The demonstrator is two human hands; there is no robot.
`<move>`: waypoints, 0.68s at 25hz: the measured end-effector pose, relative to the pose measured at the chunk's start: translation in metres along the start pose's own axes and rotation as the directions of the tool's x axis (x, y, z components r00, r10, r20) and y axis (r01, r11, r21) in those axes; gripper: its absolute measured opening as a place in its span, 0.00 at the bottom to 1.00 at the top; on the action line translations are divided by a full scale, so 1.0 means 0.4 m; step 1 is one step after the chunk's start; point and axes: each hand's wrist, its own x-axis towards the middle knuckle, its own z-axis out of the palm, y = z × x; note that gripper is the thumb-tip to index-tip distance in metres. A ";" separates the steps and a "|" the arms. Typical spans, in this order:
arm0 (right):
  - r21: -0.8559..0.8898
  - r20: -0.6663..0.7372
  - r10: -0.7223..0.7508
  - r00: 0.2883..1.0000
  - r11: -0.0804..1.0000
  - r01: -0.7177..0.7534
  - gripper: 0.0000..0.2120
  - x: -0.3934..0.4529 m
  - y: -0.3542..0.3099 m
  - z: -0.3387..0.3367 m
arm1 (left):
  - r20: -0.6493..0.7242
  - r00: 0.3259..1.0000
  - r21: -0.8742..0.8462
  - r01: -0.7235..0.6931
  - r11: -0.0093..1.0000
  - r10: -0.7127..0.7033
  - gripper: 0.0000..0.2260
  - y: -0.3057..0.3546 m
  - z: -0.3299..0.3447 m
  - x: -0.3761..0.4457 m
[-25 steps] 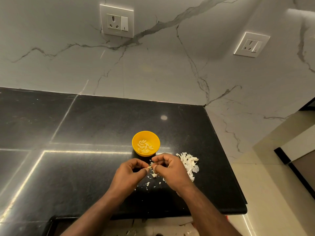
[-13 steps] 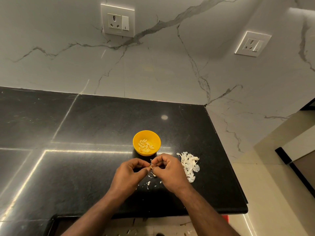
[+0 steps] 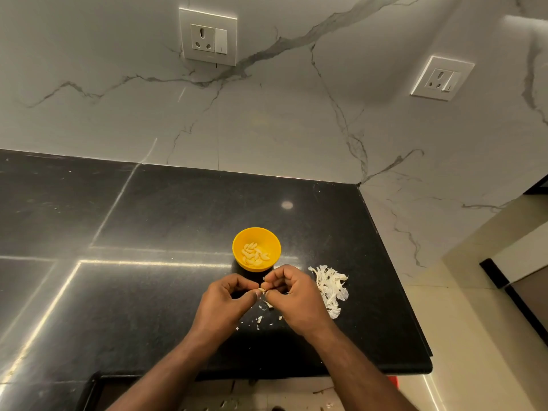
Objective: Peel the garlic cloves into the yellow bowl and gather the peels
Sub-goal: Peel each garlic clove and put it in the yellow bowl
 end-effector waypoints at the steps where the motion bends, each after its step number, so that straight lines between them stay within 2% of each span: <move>1: 0.004 0.007 -0.014 1.000 1.000 0.014 0.08 -0.002 -0.001 0.001 | 0.000 1.000 0.001 -0.001 1.000 0.001 0.02 -0.003 0.000 0.001; 7: 0.083 -0.023 -0.016 1.000 0.996 0.018 0.06 -0.002 0.006 0.002 | 0.059 0.998 -0.042 0.028 0.999 -0.026 0.02 -0.005 -0.004 0.007; 13: 0.151 0.004 0.012 1.000 0.988 -0.012 0.07 -0.003 0.005 0.007 | 0.185 0.957 -0.253 0.266 0.930 -0.223 0.05 -0.007 -0.004 0.009; 17: 0.202 0.017 0.031 0.999 0.979 -0.034 0.08 -0.003 0.005 0.005 | 0.244 0.929 -0.363 0.355 0.862 -0.279 0.05 0.000 -0.011 0.015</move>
